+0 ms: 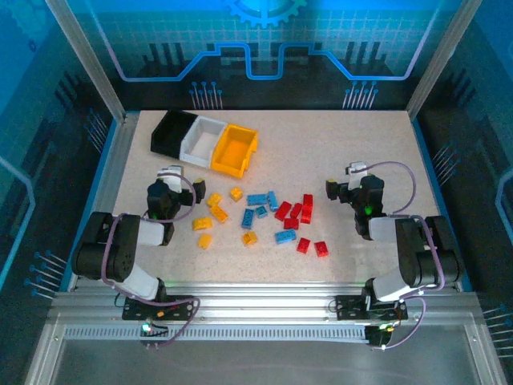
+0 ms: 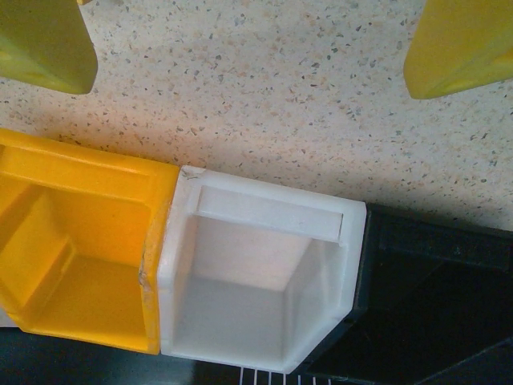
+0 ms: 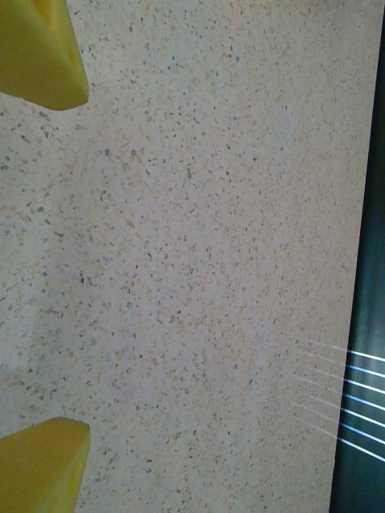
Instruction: Sort the legos into containers by color
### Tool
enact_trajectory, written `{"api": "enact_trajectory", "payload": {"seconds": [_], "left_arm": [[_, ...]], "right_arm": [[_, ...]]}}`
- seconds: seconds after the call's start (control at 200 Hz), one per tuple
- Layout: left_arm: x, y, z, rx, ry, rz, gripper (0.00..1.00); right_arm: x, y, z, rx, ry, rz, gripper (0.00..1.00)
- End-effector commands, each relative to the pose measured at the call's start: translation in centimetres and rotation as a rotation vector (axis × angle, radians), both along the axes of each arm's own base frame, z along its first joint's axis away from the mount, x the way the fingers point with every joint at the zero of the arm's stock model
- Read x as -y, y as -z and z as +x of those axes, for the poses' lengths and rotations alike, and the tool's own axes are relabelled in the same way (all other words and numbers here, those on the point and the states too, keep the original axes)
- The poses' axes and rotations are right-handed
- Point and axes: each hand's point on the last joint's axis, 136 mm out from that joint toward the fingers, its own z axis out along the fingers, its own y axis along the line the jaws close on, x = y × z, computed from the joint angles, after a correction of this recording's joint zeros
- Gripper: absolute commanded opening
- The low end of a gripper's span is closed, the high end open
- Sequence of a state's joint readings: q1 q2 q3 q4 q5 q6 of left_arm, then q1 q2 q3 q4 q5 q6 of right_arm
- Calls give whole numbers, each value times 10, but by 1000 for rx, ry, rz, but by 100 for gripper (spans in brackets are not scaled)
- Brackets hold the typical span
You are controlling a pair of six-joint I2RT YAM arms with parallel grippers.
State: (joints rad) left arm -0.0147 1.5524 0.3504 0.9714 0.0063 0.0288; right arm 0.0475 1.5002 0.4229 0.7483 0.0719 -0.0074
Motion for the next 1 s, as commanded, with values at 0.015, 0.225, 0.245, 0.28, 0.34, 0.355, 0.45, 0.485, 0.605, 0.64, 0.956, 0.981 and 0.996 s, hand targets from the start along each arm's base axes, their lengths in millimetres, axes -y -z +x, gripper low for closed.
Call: {"api": "enact_trajectory", "payload": {"seconds": [0.015, 0.225, 0.245, 0.28, 0.34, 0.355, 0.45, 0.485, 0.605, 0.64, 0.956, 0.981, 0.996], "left_arm": [[1, -3, -1, 16, 23, 3, 99], [-13, -1, 6, -17, -63, 4, 99], [-14, -1, 6, -19, -65, 4, 99], [-14, -1, 6, -16, -68, 3, 99], [-14, -1, 6, -17, -67, 4, 99], [-14, -1, 6, -17, -67, 5, 99], [-13, -1, 6, -19, -65, 2, 99], [-13, -1, 7, -19, -65, 2, 99], [-13, -6, 6, -13, -66, 8, 99], [-15, -10, 6, -18, -79, 9, 99], [-47, -67, 2, -211, -344, -121, 99], [-44, -67, 1, -242, -340, -135, 99], [-43, -68, 1, -257, -339, -141, 99]], "right_arm": [[-3, -3, 3, 16, 3, 3, 100], [-3, -4, 3, 16, 3, 4, 100], [-3, -3, 3, 15, 3, 2, 100], [-3, -3, 3, 15, 3, 3, 100], [-3, -3, 3, 14, 2, 6, 100], [-2, -4, 3, 13, 0, 9, 100], [-3, -4, 3, 12, -4, 15, 100], [-3, -3, 3, 11, -5, 15, 100], [4, -12, 6, -4, 39, 12, 100], [7, -15, 7, -30, 55, 8, 100], [22, -50, 5, -316, 221, 234, 100], [23, -55, 6, -348, 239, 257, 100], [21, -55, 5, -373, 241, 273, 100]]}}
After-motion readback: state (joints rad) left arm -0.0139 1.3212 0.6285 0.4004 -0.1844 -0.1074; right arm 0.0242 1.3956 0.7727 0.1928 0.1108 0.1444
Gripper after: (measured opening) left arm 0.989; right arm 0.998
